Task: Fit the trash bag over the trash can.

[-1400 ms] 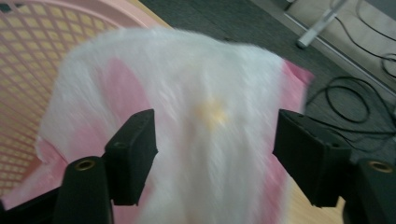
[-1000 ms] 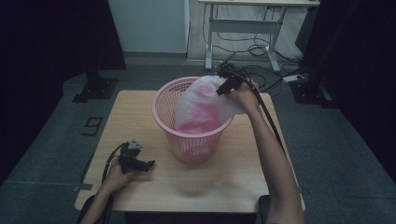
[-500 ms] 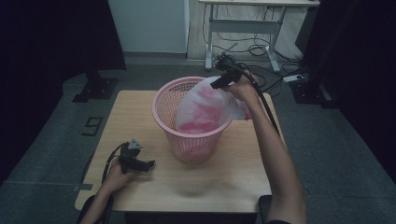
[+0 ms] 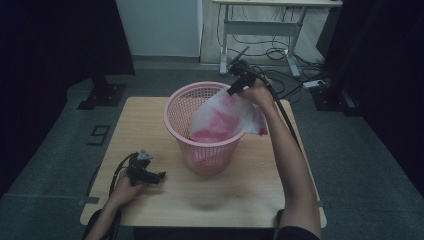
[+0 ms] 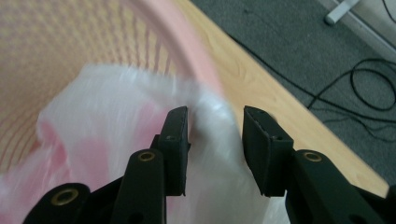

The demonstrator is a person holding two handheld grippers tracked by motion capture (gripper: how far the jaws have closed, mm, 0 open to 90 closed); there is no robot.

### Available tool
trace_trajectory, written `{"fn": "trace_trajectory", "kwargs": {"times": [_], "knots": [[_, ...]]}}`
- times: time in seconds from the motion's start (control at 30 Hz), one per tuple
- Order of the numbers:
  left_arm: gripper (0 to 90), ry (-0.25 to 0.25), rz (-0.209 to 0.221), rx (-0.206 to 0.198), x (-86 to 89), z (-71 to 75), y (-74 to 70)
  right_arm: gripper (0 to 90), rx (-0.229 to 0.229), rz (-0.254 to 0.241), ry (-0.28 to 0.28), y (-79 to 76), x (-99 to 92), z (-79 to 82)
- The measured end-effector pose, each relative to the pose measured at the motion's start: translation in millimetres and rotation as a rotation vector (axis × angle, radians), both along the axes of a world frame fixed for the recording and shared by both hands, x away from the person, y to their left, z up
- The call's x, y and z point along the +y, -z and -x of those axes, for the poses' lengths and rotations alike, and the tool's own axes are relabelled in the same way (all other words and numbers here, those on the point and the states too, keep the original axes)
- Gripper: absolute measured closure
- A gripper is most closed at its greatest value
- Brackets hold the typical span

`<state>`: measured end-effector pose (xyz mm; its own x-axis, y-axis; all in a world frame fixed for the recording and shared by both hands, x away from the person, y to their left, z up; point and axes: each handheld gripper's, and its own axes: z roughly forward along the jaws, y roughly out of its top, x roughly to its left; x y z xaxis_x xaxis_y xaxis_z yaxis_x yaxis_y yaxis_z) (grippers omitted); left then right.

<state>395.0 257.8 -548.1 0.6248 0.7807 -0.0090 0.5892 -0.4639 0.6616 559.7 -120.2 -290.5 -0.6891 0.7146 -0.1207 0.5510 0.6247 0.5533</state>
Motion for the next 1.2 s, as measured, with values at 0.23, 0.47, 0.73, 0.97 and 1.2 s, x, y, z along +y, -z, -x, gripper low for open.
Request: {"fn": "trace_trajectory", "kwargs": {"times": [0.23,0.47,0.73,0.97,1.2], "knots": [[0.0,0.002,-0.002,0.000,0.1,-0.1,-0.1,51.6,0.035,0.023,0.003,-2.9,-29.3,46.8],[0.0,0.001,-0.002,0.000,0.0,0.0,-0.1,37.7,-0.088,-0.066,-0.017,-25.7,-24.7,41.3],[0.0,0.001,-0.002,0.000,0.1,-0.1,-0.1,39.8,-0.053,0.045,-0.024,-1.0,-4.6,-1.6],[0.0,0.001,-0.001,-0.001,0.1,0.0,0.0,41.6,0.015,-0.003,0.022,6.0,-35.6,15.8],[0.0,-0.001,-0.001,-0.001,-0.1,0.0,0.0,43.8,0.061,-0.047,0.027,6.8,-60.4,63.2]]}}
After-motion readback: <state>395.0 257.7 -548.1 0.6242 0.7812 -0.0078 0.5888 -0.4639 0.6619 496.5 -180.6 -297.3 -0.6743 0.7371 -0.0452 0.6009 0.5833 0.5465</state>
